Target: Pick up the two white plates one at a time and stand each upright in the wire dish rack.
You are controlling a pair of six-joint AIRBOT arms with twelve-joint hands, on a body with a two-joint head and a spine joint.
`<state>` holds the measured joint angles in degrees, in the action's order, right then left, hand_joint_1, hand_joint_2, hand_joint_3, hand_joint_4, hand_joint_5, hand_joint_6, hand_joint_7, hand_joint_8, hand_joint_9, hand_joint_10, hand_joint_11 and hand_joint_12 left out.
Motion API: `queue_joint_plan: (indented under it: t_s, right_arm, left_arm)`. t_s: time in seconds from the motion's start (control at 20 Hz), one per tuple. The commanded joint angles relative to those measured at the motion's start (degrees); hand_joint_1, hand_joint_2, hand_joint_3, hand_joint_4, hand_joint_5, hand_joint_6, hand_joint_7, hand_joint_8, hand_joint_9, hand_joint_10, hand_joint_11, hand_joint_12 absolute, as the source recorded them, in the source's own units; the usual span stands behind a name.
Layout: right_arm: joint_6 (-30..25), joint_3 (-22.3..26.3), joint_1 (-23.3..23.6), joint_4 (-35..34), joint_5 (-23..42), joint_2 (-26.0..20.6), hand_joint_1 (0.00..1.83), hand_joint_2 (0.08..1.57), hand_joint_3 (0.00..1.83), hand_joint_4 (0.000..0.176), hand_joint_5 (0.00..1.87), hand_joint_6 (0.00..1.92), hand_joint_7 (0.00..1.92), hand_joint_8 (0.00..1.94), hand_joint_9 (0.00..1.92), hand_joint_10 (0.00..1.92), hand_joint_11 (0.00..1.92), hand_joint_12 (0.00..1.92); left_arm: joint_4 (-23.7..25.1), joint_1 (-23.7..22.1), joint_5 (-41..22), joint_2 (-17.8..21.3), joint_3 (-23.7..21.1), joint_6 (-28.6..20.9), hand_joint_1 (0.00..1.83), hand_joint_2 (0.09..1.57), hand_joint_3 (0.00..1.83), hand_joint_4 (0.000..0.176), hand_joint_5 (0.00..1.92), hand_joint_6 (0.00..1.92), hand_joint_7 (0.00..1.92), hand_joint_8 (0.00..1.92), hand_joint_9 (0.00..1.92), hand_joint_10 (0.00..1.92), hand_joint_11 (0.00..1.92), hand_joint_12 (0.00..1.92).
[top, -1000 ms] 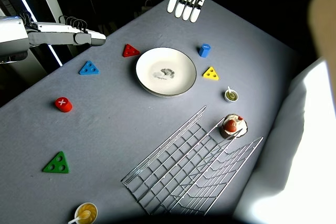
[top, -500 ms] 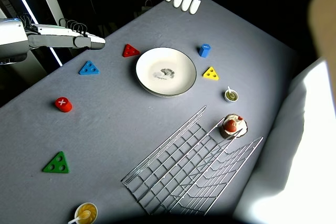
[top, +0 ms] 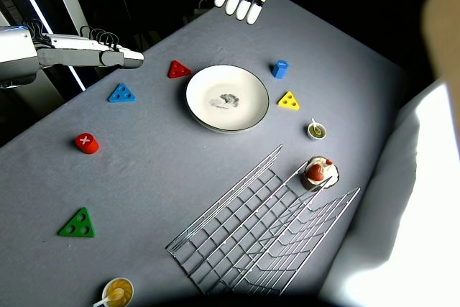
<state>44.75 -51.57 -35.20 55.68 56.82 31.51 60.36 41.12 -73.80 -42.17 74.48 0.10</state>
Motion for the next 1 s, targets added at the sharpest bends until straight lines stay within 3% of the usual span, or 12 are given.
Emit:
queue_joint_plan:
  t_s: [0.0,0.25,0.4,0.65,0.95]
  right_arm:
    - [0.02,0.18,0.26,-3.74,4.74,-0.49,0.03,0.94,0.0,0.0,0.16,0.0,0.2,0.0,0.2,0.0,0.19,0.02]
    - [0.02,0.23,0.16,-3.74,4.75,-0.43,0.05,0.95,0.0,0.0,0.18,0.01,0.21,0.01,0.22,0.01,0.21,0.02]
    - [0.03,0.13,0.18,-3.73,4.75,-0.26,0.03,0.96,0.0,0.0,0.16,0.0,0.2,0.0,0.21,0.0,0.21,0.02]
    - [0.03,-0.1,0.15,-3.75,4.76,-0.31,0.06,0.95,0.0,0.0,0.16,0.0,0.2,0.01,0.21,0.01,0.2,0.01]
    - [0.03,-0.09,0.17,-3.78,4.76,-0.18,0.07,0.96,0.0,0.0,0.15,0.0,0.18,0.0,0.2,0.0,0.2,0.01]
  left_arm:
    - [-4.31,-0.36,-3.96,0.1,-0.03,-0.1,0.0,0.96,0.0,0.0,0.03,0.0,0.08,0.0,0.09,0.0,0.09,0.04]
    - [-1.53,-1.74,-2.83,0.5,-0.39,-0.1,0.0,0.95,0.0,0.0,0.06,0.01,0.12,0.01,0.13,0.02,0.14,0.05]
    - [-0.86,-2.05,0.91,-0.1,-0.53,-0.1,0.0,0.95,0.0,0.0,0.05,0.0,0.11,0.0,0.12,0.01,0.12,0.04]
    - [4.98,-2.09,6.88,-0.9,-4.07,-0.1,0.0,0.95,0.0,0.0,0.04,0.0,0.1,0.0,0.11,0.0,0.12,0.04]
    - [5.16,-3.11,13.63,-3.13,-5.15,-0.1,0.01,0.95,0.0,0.0,0.05,0.0,0.11,0.01,0.13,0.01,0.14,0.04]
